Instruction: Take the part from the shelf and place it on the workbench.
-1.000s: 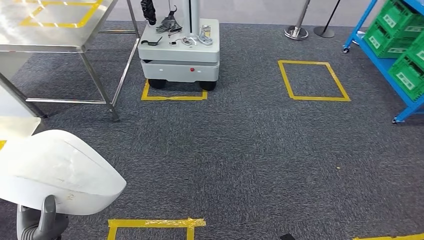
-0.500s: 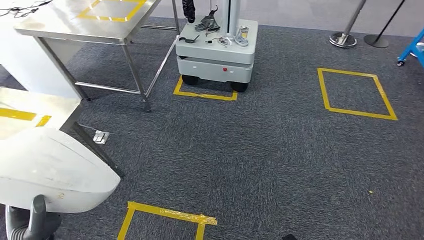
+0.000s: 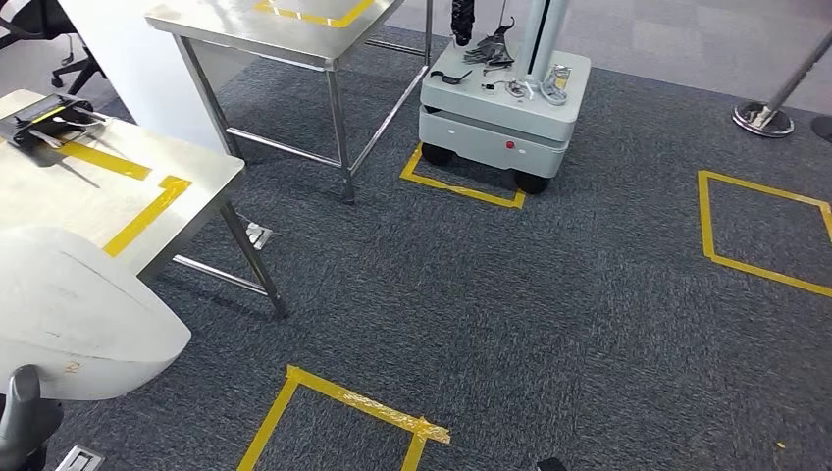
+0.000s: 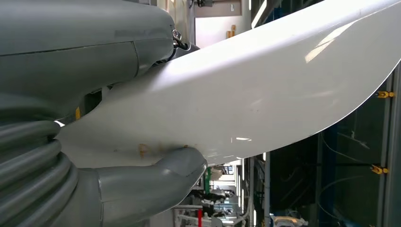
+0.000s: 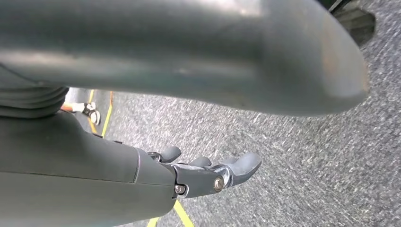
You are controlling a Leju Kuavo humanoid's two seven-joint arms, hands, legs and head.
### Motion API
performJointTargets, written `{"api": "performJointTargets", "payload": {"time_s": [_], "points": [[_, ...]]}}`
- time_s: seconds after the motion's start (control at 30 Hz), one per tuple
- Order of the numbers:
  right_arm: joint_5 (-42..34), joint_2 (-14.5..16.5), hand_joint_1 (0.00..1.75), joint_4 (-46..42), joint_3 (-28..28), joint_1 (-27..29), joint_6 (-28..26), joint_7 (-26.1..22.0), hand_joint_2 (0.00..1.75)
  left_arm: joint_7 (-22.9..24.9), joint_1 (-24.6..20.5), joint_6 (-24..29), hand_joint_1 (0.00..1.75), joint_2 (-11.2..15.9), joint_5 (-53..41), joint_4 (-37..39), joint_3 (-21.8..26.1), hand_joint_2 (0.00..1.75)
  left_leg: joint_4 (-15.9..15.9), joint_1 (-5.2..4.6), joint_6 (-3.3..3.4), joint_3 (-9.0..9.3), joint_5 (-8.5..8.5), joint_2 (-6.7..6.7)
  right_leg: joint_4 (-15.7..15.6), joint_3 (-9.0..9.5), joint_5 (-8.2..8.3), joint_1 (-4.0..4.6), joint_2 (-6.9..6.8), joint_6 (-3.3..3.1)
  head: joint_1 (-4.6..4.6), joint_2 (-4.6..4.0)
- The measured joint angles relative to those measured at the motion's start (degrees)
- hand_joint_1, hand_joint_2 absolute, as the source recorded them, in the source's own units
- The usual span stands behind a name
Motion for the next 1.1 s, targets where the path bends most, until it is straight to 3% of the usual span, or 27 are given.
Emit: {"api": "performJointTargets", "payload": {"time_s": [0.03, 0.07, 0.13, 0.2, 0.27, 0.3, 0.33, 0.4, 0.43, 0.5, 0.53, 0.6, 0.7, 0.73, 0.77, 0.87, 0.9, 0.93, 1.0, 1.07, 1.1], "points": [[0.1, 0.0, 0.0, 0.0, 0.0, 0.0, 0.0, 0.1, 0.0, 0.4, 0.0, 0.3, 1.75, 0.2, -0.4, 0.1, 0.0, 1.75, 0.1, 0.03, -0.13, -0.15, 0.1, -0.88, -0.4, 0.14, 0.9, -0.06, 0.15, -0.02, 0.0, 0.0], [0.1, 0.0, 0.0, 0.0, 0.0, 0.0, 0.0, 0.3, 0.0, 0.8, 0.1, 0.7, 1.75, 0.4, -1.0, 0.1, 0.0, 1.75, 0.2, 0.08, -0.28, -0.24, 0.19, -1.73, -3.1, 1.41, 2.73, -0.14, 0.48, -0.1, 0.01, 0.0], [0.0, 0.2, 0.0, 0.0, -0.1, 0.0, 0.1, 0.5, 0.0, 1.5, 0.6, 1.8, 1.75, 1.1, -1.7, -0.4, 0.0, 1.75, 0.4, 0.17, -0.79, -0.4, 0.37, -3.19, -11.1, 5.21, 6.25, -0.26, 2.86, -0.24, 0.01, 0.0], [-0.1, 0.5, 0.0, 0.1, -0.2, 0.0, 0.3, 0.7, 0.0, 1.4, 1.5, 2.5, 1.75, 2.4, -1.4, -1.4, 0.0, 1.75, 0.3, 0.21, -1.61, -0.72, 0.7, -4.34, -15.3, 7.05, 7.48, -0.15, 4.62, -0.52, 0.03, 0.0], [-0.1, 0.8, 0.0, 0.1, -0.2, 0.0, 0.3, 0.8, 0.0, 1.1, 2.4, 2.8, 1.75, 3.7, -0.4, -2.3, 0.0, 1.75, -0.2, 0.32, -2.55, -1.14, 1.22, -5.52, -15.7, 7.02, 7.71, 0.05, 3.76, -1.18, 0.03, 0.0], [-0.3, 0.9, 0.0, 0.1, -0.3, 0.0, 0.3, 0.8, 0.0, 1.2, 2.9, 3.0, 1.75, 4.2, 0.0, -2.6, -0.1, 1.75, -0.1, 0.35, -2.85, -1.37, 1.27, -5.13, -15.9, 7.02, 7.94, 0.07, 3.01, -1.62, 0.02, 0.0], [-0.6, 1.1, 0.0, 0.1, -0.4, 0.0, 0.3, 0.7, 0.0, 1.5, 3.2, 3.4, 1.75, 4.5, 0.3, -2.8, -0.1, 1.75, 0.5, 0.31, -3.06, -1.85, 0.77, -3.85, -16.1, 7.01, 8.14, 0.04, 2.21, -2.15, -0.04, 0.0], [-1.1, 1.4, 0.0, 0.1, -0.6, 0.1, 0.5, 0.4, 0.0, 2.4, 3.2, 4.3, 1.75, 4.9, 0.5, -3.0, -0.6, 1.75, 5.5, 0.15, -3.22, -4.0, -2.4, 0.03, -16.4, 6.87, 8.4, 0.12, 0.42, -2.96, -0.18, 0.0], [-1.0, 1.5, 0.0, 0.1, -0.6, 0.1, 0.6, 0.3, 0.0, 2.9, 3.1, 4.7, 1.75, 5.0, 0.5, -3.0, -0.9, 1.75, 9.4, 0.1, -3.32, -5.57, -4.58, 1.26, -16.4, 6.75, 8.41, 0.28, -0.46, -3.2, -0.24, 0.0], [-0.9, 1.7, 0.0, 0.1, -0.6, 0.2, 0.9, 0.4, 0.0, 3.7, 3.2, 5.3, 1.75, 5.0, 0.5, -3.1, -1.7, 1.75, 15.6, 0.12, -3.49, -7.68, -7.27, 1.96, -16.4, 6.56, 8.44, 0.58, -2.29, -3.34, -0.26, 0.0], [-0.8, 1.8, 0.0, 0.1, -0.6, 0.1, 0.9, 0.6, 0.0, 4.0, 3.3, 5.6, 1.75, 5.0, 0.5, -3.3, -2.0, 1.75, 16.0, 0.11, -3.47, -7.33, -7.12, 2.08, -16.4, 6.51, 8.44, 0.69, -3.16, -3.36, -0.26, 0.0], [-0.9, 2.0, 0.0, 0.1, -0.6, 0.1, 1.0, 0.7, 0.0, 4.4, 3.5, 5.8, 1.75, 4.9, 0.4, -3.5, -2.5, 1.75, 14.3, 0.09, -3.39, -5.74, -5.86, 2.27, -16.3, 6.49, 8.43, 0.8, -4.24, -3.37, -0.26, 0.0], [-0.9, 2.1, 0.0, 0.1, -0.6, 0.1, 1.0, 0.8, 0.0, 4.4, 3.5, 5.8, 1.75, 4.9, 0.4, -3.7, -2.5, 1.75, 13.0, 0.07, -3.34, -4.91, -5.23, 2.37, -16.3, 6.51, 8.42, 0.82, -4.51, -3.37, -0.26, 0.0], [-0.9, 2.1, 0.0, 0.1, -0.6, 0.1, 1.0, 0.8, 0.0, 4.4, 3.5, 5.8, 1.75, 4.9, 0.4, -3.7, -2.6, 1.75, 11.7, 0.05, -3.28, -4.1, -4.67, 2.57, -16.3, 6.53, 8.4, 0.82, -4.7, -3.36, -0.26, 0.0], [-0.9, 2.1, 0.0, 0.1, -0.6, 0.0, 0.9, 0.8, 0.0, 4.4, 3.5, 5.7, 1.75, 4.9, 0.3, -3.9, -2.8, 1.75, 8.5, -0.09, -3.09, -2.32, -3.79, 3.69, -16.2, 6.59, 8.32, 0.86, -5.14, -3.28, -0.27, 0.0], [-1.2, 2.2, 0.0, 0.1, -0.8, -0.2, 0.3, 0.0, 0.0, 2.7, 3.4, 4.2, 1.75, 4.9, -1.0, -4.1, -3.6, 1.75, 0.2, -0.74, -1.29, 1.72, -1.75, 5.37, -15.8, 6.84, 7.92, 1.11, -7.85, -2.11, -0.22, 0.0], [-1.5, 2.1, 0.0, 0.1, -0.9, -0.2, -0.1, -0.3, 0.0, 1.7, 3.3, 3.7, 1.75, 4.9, -1.2, -4.0, -3.8, 1.75, -0.2, -0.7, -0.71, 1.7, -1.58, 4.56, -15.2, 6.73, 7.46, 1.09, -7.34, -1.55, -0.18, 0.0], [-1.8, 2.0, 0.0, 0.1, -0.9, -0.3, -0.3, -0.6, 0.0, 0.9, 3.2, 3.5, 1.75, 4.9, -1.2, -3.8, -3.8, 1.75, -0.3, -0.47, -0.4, 1.68, -1.33, 3.89, -13.8, 6.18, 6.4, 0.95, -5.63, -1.14, -0.1, 0.0], [-3.0, 1.7, 0.0, 0.1, -1.4, -0.2, -0.8, -1.2, 0.0, -1.1, 2.8, 2.8, 1.75, 4.8, -0.6, -3.4, -3.8, 1.75, -0.4, -0.2, 0.07, 1.46, -0.9, 2.58, -7.4, 3.4, 2.85, 0.54, -1.45, -0.47, 0.06, 0.0], [-4.2, 1.3, 0.0, 0.1, -2.3, -0.1, -1.0, -1.3, 0.0, -2.4, 2.1, 2.1, 1.75, 4.7, 0.3, -2.8, -3.8, 1.75, -0.3, -0.15, 0.19, 1.01, -0.61, 0.93, -0.5, 0.13, 0.21, 0.22, -0.03, -0.16, 0.1, 0.0], [-4.4, 1.0, 0.0, 0.1, -2.7, 0.0, -1.1, -1.1, 0.0, -2.7, 1.8, 1.9, 1.75, 4.7, 0.5, -2.5, -3.8, 1.75, -0.2, -0.12, 0.13, 0.86, -0.5, 0.01, 0.6, -0.42, 0.42, 0.1, 0.09, -0.09, 0.11, 0.0]]}}
